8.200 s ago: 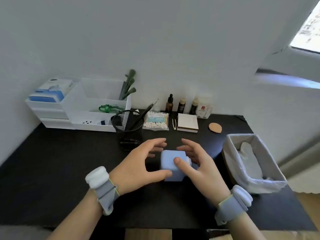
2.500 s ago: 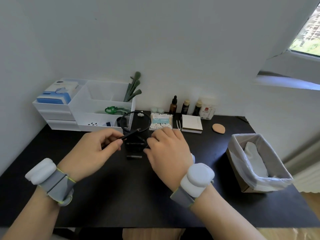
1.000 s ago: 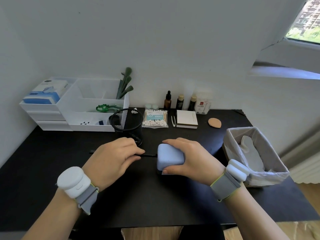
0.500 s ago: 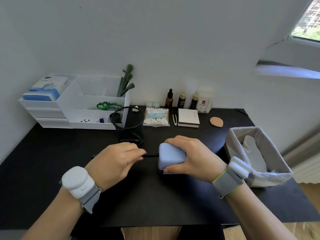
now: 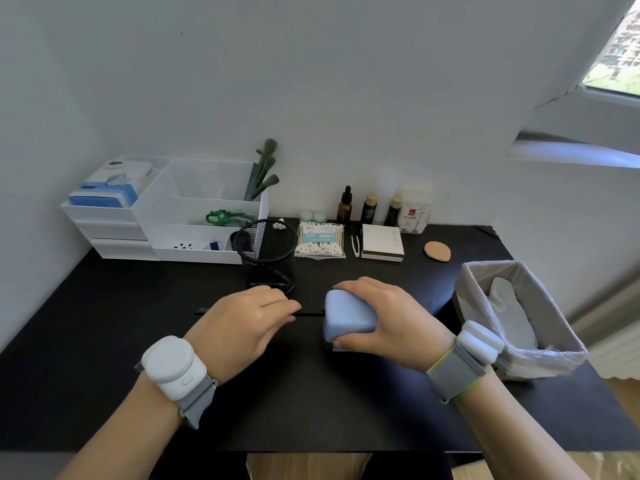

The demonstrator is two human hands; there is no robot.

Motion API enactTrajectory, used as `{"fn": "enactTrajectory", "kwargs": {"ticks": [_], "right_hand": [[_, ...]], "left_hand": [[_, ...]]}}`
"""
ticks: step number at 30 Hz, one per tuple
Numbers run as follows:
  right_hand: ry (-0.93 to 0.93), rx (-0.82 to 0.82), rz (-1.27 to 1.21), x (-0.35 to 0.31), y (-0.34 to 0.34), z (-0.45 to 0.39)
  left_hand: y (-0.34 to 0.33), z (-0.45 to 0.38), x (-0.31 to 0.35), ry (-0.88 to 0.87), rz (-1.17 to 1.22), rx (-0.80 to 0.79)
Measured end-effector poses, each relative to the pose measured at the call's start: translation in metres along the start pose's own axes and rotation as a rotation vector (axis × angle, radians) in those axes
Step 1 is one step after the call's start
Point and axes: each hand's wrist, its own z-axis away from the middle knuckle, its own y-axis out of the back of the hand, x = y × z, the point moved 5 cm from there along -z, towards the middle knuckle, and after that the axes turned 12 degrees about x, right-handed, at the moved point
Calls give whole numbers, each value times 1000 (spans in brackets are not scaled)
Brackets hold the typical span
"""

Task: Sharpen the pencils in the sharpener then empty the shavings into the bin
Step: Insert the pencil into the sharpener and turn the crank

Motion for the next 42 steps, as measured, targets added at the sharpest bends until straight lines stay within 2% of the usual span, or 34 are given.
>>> {"fn": "enactTrajectory", "kwargs": {"ticks": [7, 11, 13, 15, 18, 20, 29, 35, 42], "right_hand": [[-81, -23, -21, 8, 0, 11], [-164, -15, -51, 22, 0, 24], [-175, 3, -1, 25, -1, 33], [-156, 59, 63, 25, -2, 39], [-116, 144, 112, 29, -3, 44], [-93, 180, 120, 31, -4, 48], [-11, 241, 167, 23, -2, 68], [5, 237, 158, 8, 12, 80], [57, 322, 160, -6, 39, 73]], "left_hand": [[7, -5, 10, 120, 40, -47], [18, -30, 33, 32, 29, 24], [18, -45, 46, -32, 12, 3], [13, -58, 56, -63, -14, -85], [-5, -70, 61, -24, -101, -286], [-14, -71, 61, 1, -130, -360], [-15, -72, 59, 109, -105, -422], [-13, -77, 63, 126, -126, -454], [-12, -84, 65, 112, -148, -491]]}}
